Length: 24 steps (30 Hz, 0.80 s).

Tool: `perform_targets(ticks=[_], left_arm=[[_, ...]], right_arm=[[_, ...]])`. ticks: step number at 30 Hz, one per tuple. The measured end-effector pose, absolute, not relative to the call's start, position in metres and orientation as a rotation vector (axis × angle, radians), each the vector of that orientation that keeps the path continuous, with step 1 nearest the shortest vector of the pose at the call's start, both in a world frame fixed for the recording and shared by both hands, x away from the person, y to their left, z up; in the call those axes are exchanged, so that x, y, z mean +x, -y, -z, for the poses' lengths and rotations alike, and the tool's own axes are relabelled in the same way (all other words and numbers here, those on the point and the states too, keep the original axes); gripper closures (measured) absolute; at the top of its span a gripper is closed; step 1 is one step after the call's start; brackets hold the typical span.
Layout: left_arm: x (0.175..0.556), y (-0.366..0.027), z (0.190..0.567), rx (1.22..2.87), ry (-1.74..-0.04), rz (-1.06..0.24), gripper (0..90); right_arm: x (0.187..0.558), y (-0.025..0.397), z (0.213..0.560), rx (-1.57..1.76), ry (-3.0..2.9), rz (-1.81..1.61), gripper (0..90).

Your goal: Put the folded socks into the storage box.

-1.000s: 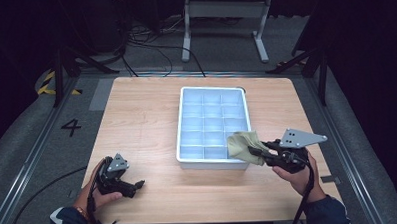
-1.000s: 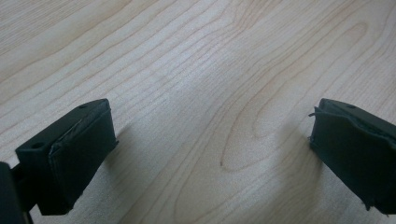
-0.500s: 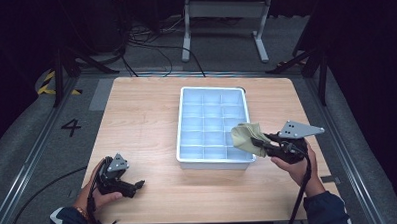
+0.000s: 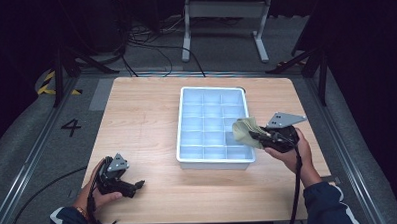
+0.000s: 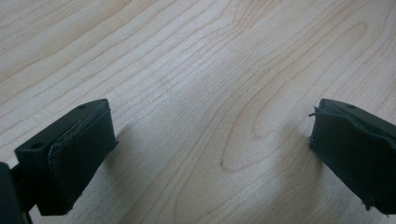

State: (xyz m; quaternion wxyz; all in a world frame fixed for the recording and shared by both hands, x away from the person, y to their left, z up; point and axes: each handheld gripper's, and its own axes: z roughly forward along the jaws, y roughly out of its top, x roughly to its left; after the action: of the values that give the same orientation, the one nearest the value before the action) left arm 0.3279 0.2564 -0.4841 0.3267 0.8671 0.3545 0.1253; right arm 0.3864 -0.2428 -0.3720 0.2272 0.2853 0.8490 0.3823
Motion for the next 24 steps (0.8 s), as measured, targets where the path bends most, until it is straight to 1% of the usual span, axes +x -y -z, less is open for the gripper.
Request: perform_targets(ticks=[8, 24], left_arm=[[0.328, -0.256, 0.484, 2.271, -0.929, -0.328, 0.2], [0.328, -0.256, 0.484, 2.272, -0.928, -0.328, 0.2]], right_arm=[[0.399, 0.224, 0.373, 0.732, -2.405, -0.925, 73.8], [0.421, 0.197, 0.387, 0.688, -2.536, -0.67, 73.8]])
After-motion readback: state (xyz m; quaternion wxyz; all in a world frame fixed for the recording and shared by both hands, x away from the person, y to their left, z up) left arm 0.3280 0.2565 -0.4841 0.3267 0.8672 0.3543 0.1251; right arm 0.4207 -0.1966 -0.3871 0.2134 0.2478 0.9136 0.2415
